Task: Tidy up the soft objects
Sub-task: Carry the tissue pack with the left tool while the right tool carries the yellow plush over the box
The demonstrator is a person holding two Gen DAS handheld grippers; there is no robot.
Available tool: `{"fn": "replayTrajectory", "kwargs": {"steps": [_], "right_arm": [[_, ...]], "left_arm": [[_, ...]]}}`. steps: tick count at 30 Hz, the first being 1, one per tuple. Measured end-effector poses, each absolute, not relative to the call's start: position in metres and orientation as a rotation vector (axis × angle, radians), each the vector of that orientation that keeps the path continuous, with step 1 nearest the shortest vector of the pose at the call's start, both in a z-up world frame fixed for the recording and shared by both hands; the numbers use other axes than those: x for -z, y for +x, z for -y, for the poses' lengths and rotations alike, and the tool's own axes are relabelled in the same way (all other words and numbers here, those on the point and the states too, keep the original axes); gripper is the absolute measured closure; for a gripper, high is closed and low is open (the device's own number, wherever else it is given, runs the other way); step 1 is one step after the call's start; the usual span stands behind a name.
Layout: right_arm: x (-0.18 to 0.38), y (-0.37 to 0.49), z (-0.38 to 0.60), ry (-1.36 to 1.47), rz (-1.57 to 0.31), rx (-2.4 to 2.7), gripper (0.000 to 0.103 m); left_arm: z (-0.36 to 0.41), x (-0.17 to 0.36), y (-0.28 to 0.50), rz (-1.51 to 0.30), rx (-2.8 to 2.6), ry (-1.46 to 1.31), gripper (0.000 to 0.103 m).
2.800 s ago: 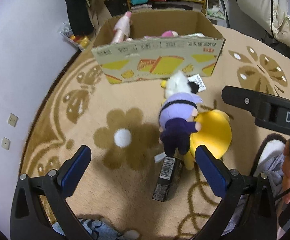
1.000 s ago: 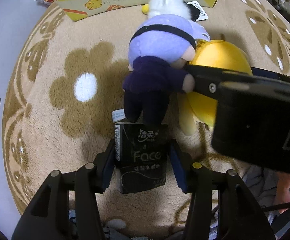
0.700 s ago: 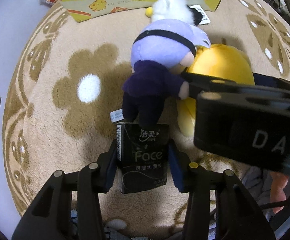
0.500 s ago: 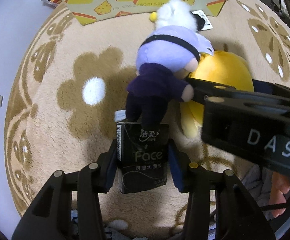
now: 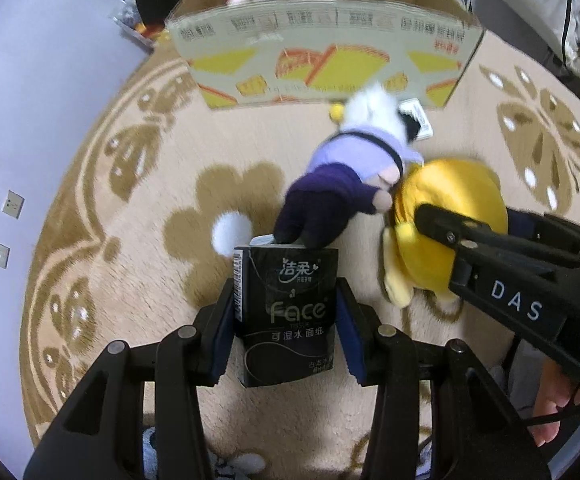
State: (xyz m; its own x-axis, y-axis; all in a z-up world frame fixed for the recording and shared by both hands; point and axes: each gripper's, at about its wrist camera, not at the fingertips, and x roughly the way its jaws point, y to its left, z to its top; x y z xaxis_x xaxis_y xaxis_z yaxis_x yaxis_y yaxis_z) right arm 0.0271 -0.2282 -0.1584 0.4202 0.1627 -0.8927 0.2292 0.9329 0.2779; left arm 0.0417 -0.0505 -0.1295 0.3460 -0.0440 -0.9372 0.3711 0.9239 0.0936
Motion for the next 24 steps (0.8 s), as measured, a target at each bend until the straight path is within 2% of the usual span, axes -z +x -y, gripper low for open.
{"fn": "replayTrajectory", "kwargs": {"steps": [24], "right_arm": [[0.074,0.006,0.274,0.404,-0.846,0.101,0.049]], "left_arm": [[0.026,0.054,0.049,-0.875,0.194,0.191,0.059]]}}
